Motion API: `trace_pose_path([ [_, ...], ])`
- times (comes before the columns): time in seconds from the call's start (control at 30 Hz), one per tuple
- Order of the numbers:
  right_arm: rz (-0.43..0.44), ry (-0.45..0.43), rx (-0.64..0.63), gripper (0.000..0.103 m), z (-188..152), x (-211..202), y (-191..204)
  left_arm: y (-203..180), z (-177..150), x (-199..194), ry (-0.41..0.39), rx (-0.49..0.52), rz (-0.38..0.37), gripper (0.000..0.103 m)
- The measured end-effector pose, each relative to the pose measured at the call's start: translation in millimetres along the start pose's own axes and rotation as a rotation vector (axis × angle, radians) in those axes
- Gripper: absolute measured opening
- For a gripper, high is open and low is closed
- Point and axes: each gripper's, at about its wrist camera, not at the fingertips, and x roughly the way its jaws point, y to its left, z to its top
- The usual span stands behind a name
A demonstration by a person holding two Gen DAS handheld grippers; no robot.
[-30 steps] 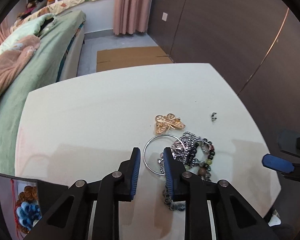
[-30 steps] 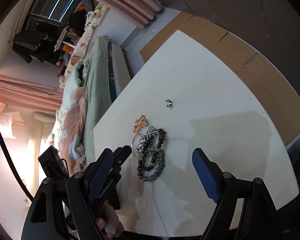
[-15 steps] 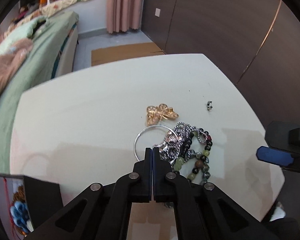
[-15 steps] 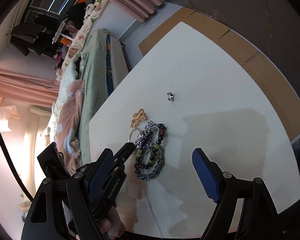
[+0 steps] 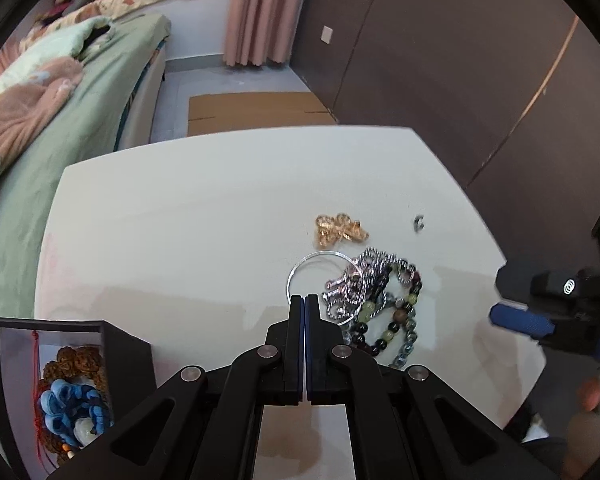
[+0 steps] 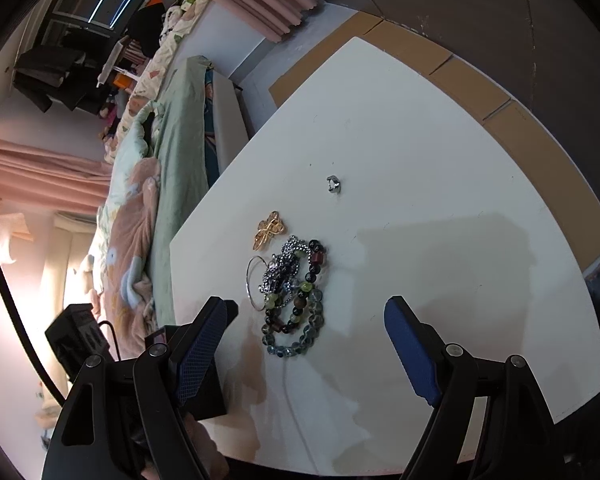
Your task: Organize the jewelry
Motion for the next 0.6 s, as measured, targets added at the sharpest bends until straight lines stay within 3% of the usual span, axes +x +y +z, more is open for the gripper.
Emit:
trace_pose_path([
  [0.13, 0.001, 0.004, -0.009, 0.082, 1, 1, 2, 2, 4, -1, 0.027, 0.0, 0.027, 0.007],
  [0.2, 0.001, 0.008, -0.01, 0.082, 1, 2, 2, 1, 3, -1, 0.035, 0.01, 0.034, 0.022],
  [0.27, 0.001, 0.012, -0.009, 0.082, 1, 3, 1, -1, 1, -1, 0.041, 0.024, 0.032, 0.047],
  [0.43, 0.007, 0.016, -0.007, 0.082, 2, 3, 1, -8, -3, -2, 0.022, 0.05, 0.029, 0.047],
  [0.6, 0.012, 0.029, -0.019, 0.082, 0, 5, 3, -21, -7, 3, 0.052, 0.17, 0.083, 0.047],
])
